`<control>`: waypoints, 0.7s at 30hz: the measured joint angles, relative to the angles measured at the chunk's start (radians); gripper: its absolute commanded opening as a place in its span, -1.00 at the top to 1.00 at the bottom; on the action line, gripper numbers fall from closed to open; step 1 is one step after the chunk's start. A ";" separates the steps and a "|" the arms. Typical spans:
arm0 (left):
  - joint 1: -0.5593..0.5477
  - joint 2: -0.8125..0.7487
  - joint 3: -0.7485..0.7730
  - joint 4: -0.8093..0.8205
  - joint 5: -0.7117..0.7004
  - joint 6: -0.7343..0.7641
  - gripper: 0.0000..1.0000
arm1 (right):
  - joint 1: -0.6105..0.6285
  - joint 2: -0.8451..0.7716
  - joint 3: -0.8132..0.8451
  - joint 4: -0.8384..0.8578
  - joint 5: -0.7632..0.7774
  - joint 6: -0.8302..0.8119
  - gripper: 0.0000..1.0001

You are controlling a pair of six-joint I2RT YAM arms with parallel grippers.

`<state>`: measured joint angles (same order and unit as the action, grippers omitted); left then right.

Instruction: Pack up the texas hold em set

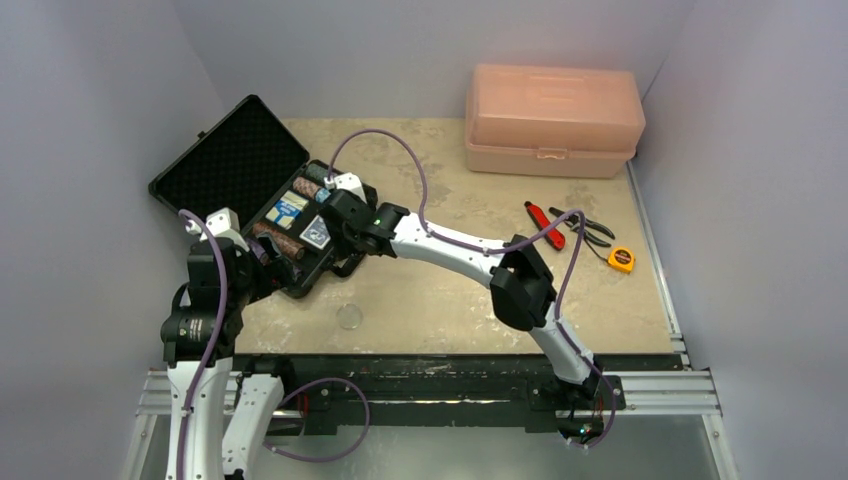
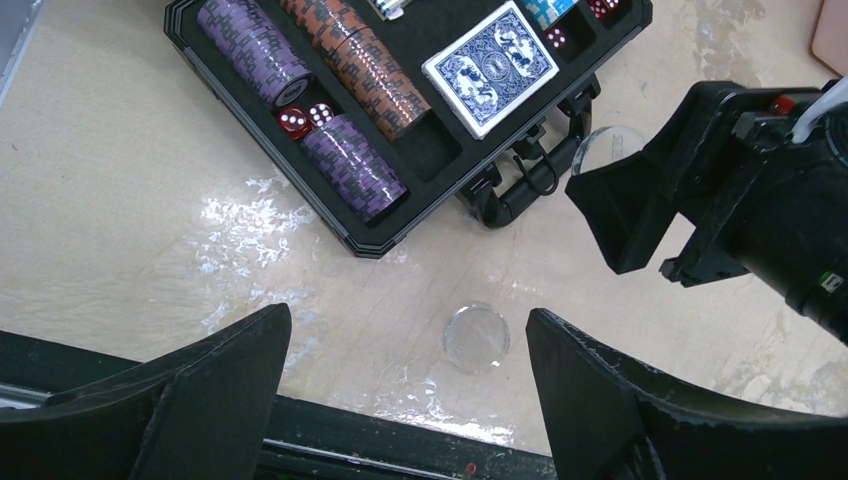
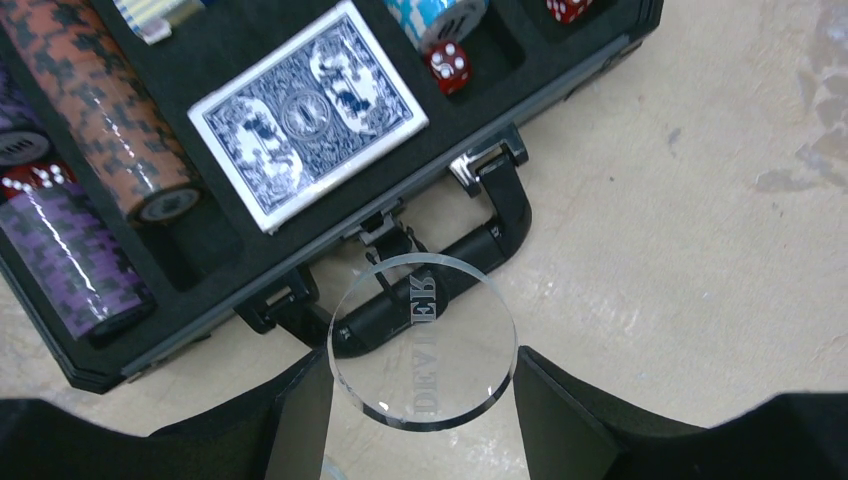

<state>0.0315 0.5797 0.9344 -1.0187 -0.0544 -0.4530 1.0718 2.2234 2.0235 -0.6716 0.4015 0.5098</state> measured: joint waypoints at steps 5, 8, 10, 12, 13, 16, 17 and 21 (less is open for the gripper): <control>0.000 -0.006 0.000 0.000 0.006 0.000 -0.75 | -0.005 0.000 0.043 0.008 -0.001 -0.018 -0.19; 0.000 -0.010 0.000 0.000 0.007 0.000 -0.75 | -0.006 0.001 0.064 0.010 -0.002 -0.027 -0.18; 0.000 -0.011 0.000 0.000 0.008 0.000 -0.75 | -0.006 0.002 0.077 0.013 -0.004 -0.032 -0.18; 0.000 -0.011 0.000 0.000 0.009 0.000 -0.75 | -0.006 0.004 0.092 0.018 -0.006 -0.037 -0.18; 0.000 -0.011 0.000 0.000 0.010 0.000 -0.74 | -0.007 0.006 0.098 0.021 -0.008 -0.039 -0.18; 0.000 -0.014 0.000 0.000 0.009 0.000 -0.73 | -0.011 0.027 0.137 0.030 -0.022 -0.048 -0.18; 0.000 -0.018 0.000 0.000 0.009 0.000 -0.73 | -0.012 0.038 0.154 0.035 -0.029 -0.051 -0.18; 0.000 -0.040 0.000 0.000 0.008 0.000 -0.73 | -0.016 0.072 0.196 0.047 -0.040 -0.060 -0.18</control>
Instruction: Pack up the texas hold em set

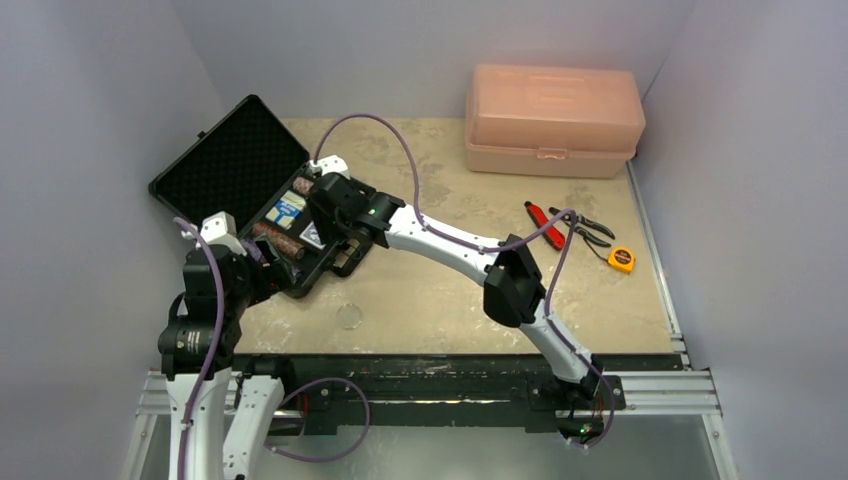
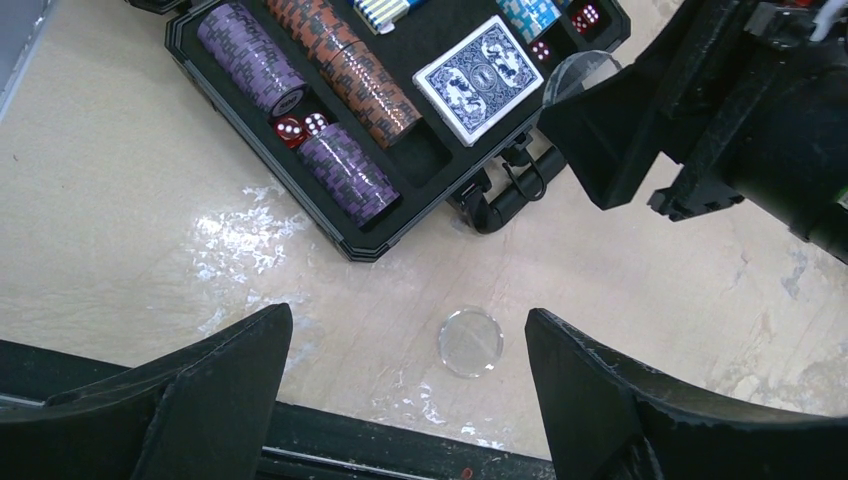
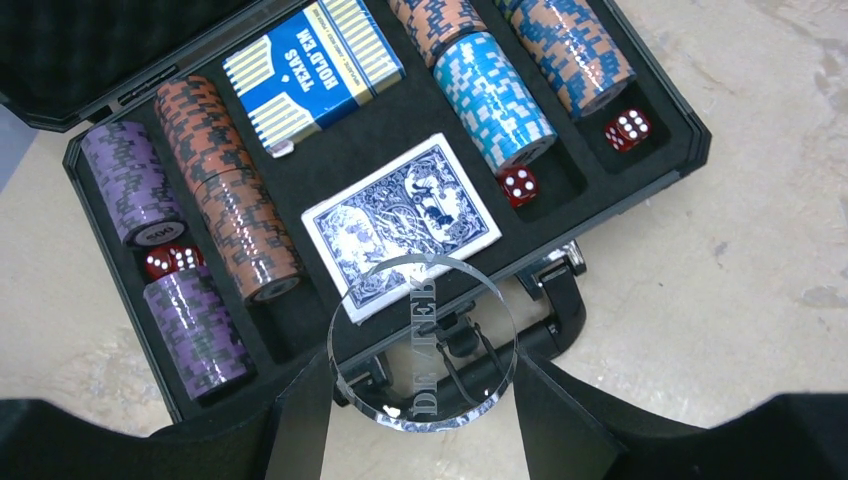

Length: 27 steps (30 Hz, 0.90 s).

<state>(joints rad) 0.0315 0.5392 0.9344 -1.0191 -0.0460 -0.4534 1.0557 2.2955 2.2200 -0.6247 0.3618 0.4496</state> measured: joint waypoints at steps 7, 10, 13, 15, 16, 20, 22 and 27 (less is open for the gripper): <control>0.000 -0.029 0.000 0.000 -0.008 0.000 -0.72 | -0.011 0.067 0.056 0.016 -0.030 -0.020 -0.17; 0.000 -0.038 0.000 0.000 -0.007 -0.001 -0.72 | -0.016 0.096 0.081 0.026 -0.041 -0.027 -0.17; 0.000 -0.047 0.000 0.000 -0.007 -0.001 -0.72 | -0.021 0.116 0.094 0.039 -0.047 -0.034 -0.17; 0.000 -0.050 0.000 0.000 -0.007 -0.001 -0.72 | -0.023 0.127 0.102 0.052 -0.054 -0.040 -0.17; 0.000 -0.050 0.000 0.000 -0.007 -0.001 -0.72 | -0.024 0.133 0.106 0.060 -0.060 -0.043 -0.17; 0.000 -0.050 0.000 0.000 -0.006 -0.001 -0.71 | -0.031 0.156 0.125 0.086 -0.074 -0.054 -0.18; 0.000 -0.050 0.000 0.000 -0.007 -0.001 -0.71 | -0.036 0.168 0.134 0.097 -0.088 -0.058 -0.18; 0.000 -0.049 0.000 0.000 -0.006 -0.001 -0.71 | -0.048 0.202 0.157 0.127 -0.113 -0.065 -0.18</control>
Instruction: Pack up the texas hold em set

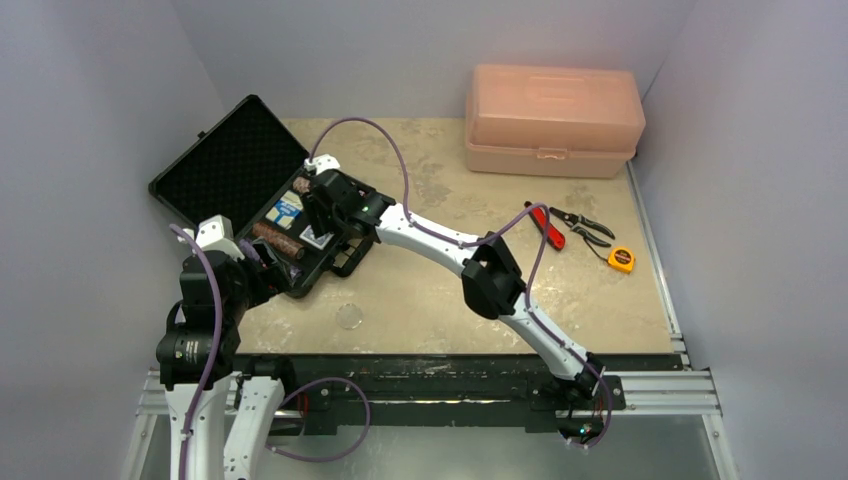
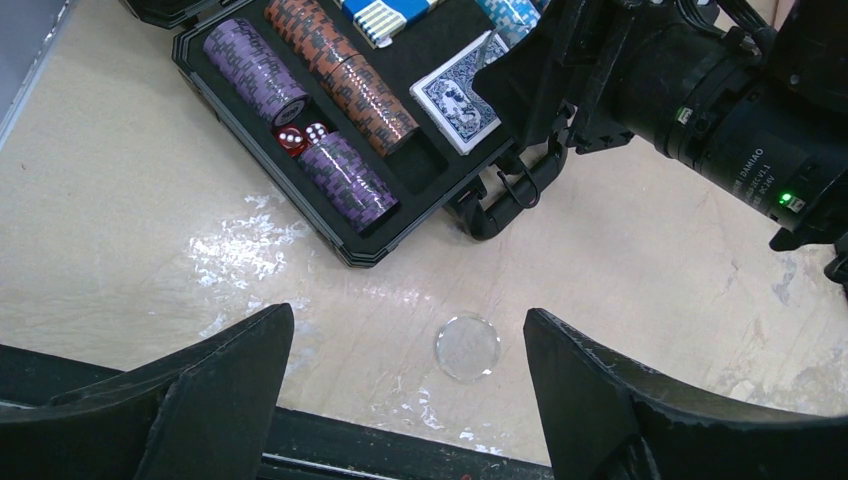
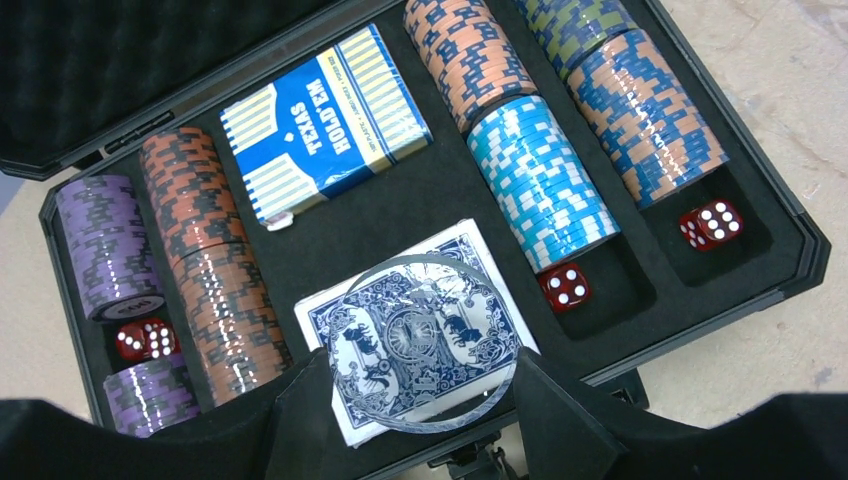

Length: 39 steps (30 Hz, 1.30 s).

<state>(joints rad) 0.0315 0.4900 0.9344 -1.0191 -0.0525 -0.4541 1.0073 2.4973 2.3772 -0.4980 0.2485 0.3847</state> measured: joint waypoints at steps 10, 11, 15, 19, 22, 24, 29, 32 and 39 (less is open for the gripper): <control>0.000 0.005 0.000 0.000 0.004 0.000 -0.71 | -0.014 0.043 0.013 0.023 -0.035 -0.002 -0.19; 0.000 0.006 0.000 0.000 0.005 0.000 -0.70 | -0.014 0.047 0.013 0.027 -0.036 -0.002 -0.20; 0.000 0.011 0.000 0.000 0.008 0.000 -0.70 | -0.014 0.051 0.014 0.039 -0.040 -0.002 -0.24; 0.000 0.013 0.000 0.000 0.012 0.000 -0.70 | -0.014 0.051 0.014 0.050 -0.047 -0.002 -0.33; 0.000 0.015 0.000 0.001 0.013 0.000 -0.70 | -0.016 0.051 0.014 0.052 -0.068 0.002 -0.41; 0.000 0.018 0.000 0.001 0.014 0.000 -0.70 | -0.018 0.051 0.014 0.054 -0.084 0.008 -0.48; 0.000 0.020 0.000 0.001 0.015 0.000 -0.70 | -0.020 0.051 0.014 0.070 -0.096 0.020 -0.67; 0.000 0.020 0.000 0.001 0.015 0.000 -0.70 | -0.021 0.051 0.014 0.072 -0.108 0.026 -0.73; 0.000 0.023 0.000 0.000 0.015 0.000 -0.70 | -0.021 0.051 0.007 0.087 -0.110 0.034 -0.85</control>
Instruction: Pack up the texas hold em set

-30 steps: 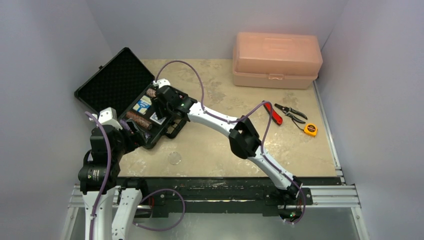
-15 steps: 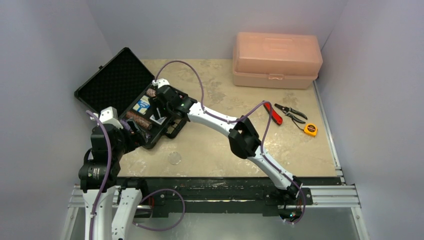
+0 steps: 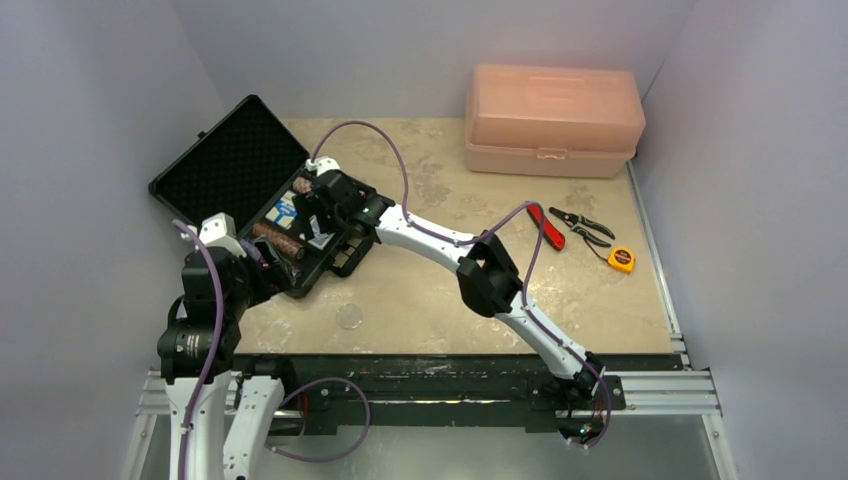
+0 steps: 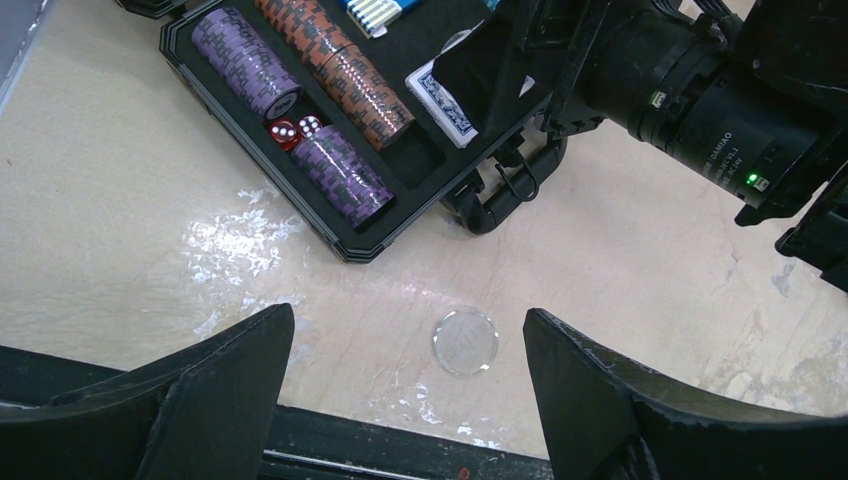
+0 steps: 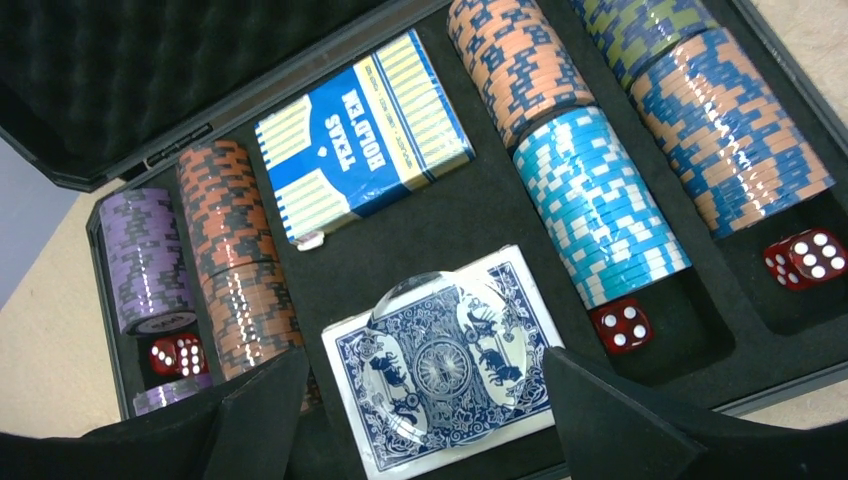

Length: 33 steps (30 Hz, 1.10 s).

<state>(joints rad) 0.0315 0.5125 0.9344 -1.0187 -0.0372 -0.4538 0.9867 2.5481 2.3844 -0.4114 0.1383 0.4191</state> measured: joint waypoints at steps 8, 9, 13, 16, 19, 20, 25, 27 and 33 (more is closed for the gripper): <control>0.001 0.030 0.000 0.001 0.018 0.004 -0.98 | 0.000 -0.133 -0.205 0.077 0.013 0.000 -0.95; 0.001 0.034 0.000 0.002 0.026 0.005 -1.00 | 0.000 -0.172 -0.251 0.091 0.022 0.000 -0.95; 0.001 0.071 0.000 0.002 0.024 0.001 -1.00 | 0.000 -0.360 -0.444 0.152 0.062 0.000 -0.96; 0.001 0.122 0.000 -0.010 0.015 0.000 -1.00 | 0.000 -0.486 -0.562 0.210 0.098 0.001 -0.97; 0.001 0.165 0.000 -0.010 0.037 -0.002 -1.00 | 0.000 -0.608 -0.703 0.275 0.135 0.010 -0.98; 0.001 0.173 0.000 -0.010 0.049 -0.007 -1.00 | 0.000 -0.641 -0.750 0.297 0.144 0.013 -0.98; 0.001 0.199 -0.024 -0.008 0.137 -0.057 -0.98 | -0.002 -0.740 -0.943 0.344 0.209 0.031 -0.98; 0.001 0.202 -0.045 -0.008 0.162 -0.083 -0.96 | -0.007 -0.762 -1.007 0.346 0.237 0.039 -0.98; -0.059 0.236 -0.084 -0.023 0.163 -0.164 -0.94 | -0.075 -0.820 -1.140 0.343 0.277 0.085 -0.98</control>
<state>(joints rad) -0.0277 0.7486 0.8501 -1.0416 0.1257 -0.6174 0.9115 1.7283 1.2446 -0.0685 0.4152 0.5045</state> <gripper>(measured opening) 0.975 0.987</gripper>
